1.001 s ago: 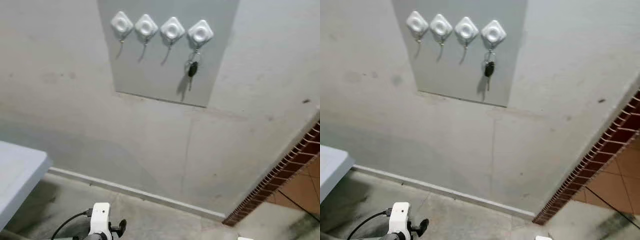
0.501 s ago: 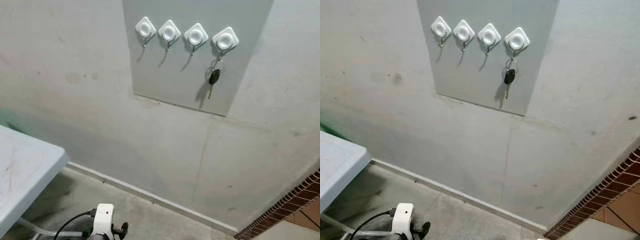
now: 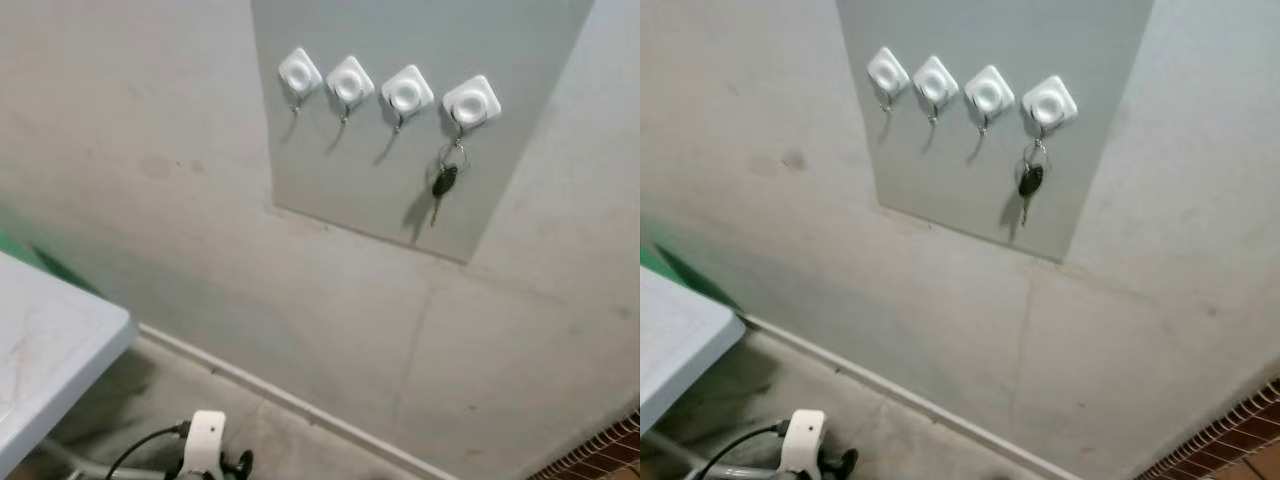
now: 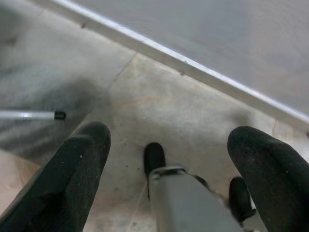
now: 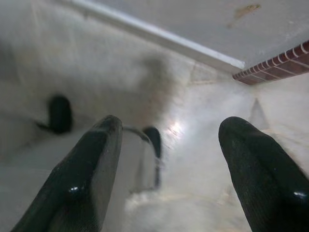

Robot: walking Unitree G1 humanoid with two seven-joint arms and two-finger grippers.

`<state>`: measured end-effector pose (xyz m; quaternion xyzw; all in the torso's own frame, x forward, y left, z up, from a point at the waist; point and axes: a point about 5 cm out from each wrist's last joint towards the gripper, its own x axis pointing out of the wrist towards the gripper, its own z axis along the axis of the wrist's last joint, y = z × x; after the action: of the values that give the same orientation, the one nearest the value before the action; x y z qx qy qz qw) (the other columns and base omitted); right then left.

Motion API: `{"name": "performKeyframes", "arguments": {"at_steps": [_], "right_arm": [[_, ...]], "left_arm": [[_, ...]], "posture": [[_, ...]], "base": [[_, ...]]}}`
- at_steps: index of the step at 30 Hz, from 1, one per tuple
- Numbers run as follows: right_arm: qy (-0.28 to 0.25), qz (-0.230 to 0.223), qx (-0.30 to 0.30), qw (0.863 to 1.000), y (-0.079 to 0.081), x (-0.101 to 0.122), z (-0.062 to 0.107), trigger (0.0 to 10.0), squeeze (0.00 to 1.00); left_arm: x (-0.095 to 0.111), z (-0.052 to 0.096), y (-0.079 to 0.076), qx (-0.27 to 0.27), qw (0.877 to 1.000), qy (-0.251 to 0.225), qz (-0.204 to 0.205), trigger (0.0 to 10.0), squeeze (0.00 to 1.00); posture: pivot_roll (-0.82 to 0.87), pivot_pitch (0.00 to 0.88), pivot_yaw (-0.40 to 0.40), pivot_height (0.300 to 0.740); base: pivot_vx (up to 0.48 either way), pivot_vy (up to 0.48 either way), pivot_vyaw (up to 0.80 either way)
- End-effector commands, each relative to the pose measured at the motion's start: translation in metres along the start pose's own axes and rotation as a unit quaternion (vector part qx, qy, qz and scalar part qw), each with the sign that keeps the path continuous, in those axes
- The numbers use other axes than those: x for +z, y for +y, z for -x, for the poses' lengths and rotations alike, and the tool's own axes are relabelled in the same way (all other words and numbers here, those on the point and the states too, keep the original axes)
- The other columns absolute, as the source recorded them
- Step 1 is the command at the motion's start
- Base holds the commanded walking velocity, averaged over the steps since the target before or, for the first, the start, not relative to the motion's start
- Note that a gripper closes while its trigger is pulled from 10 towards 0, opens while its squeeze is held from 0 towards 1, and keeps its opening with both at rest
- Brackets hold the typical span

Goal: Hang keys on a hook

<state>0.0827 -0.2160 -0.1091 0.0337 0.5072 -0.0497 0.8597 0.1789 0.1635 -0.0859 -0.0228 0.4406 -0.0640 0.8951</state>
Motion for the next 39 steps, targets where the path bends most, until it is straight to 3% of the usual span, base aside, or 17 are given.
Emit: {"name": "performKeyframes", "arguments": {"at_steps": [1, 25, 39], "right_arm": [[-0.006, 0.001, 0.012, 1.0, 0.011, 0.006, -0.003, 10.0, 0.0], [0.015, -0.001, 0.011, 1.0, 0.01, -0.003, -0.002, 10.0, 0.0], [0.012, -0.002, 0.013, 1.0, 0.012, -0.001, -0.003, 10.0, 0.0]], "left_arm": [[-0.006, 0.004, 0.013, 0.021, 1.0, 0.012, 0.0, 10.0, 0.0], [-0.018, 0.007, 0.015, 0.029, 0.999, 0.034, 0.002, 10.0, 0.0], [-0.011, 0.005, 0.013, 0.022, 1.0, 0.022, 0.001, 10.0, 0.0]], "posture": [[0.08, 0.0, 0.013, 0.74], [0.09, 0.011, 0.011, 0.74], [0.09, 0.023, 0.012, 0.74]], "base": [[0.0, 0.0, 0.78], [0.0, 0.0, 0.78], [0.0, 0.0, 0.78]]}}
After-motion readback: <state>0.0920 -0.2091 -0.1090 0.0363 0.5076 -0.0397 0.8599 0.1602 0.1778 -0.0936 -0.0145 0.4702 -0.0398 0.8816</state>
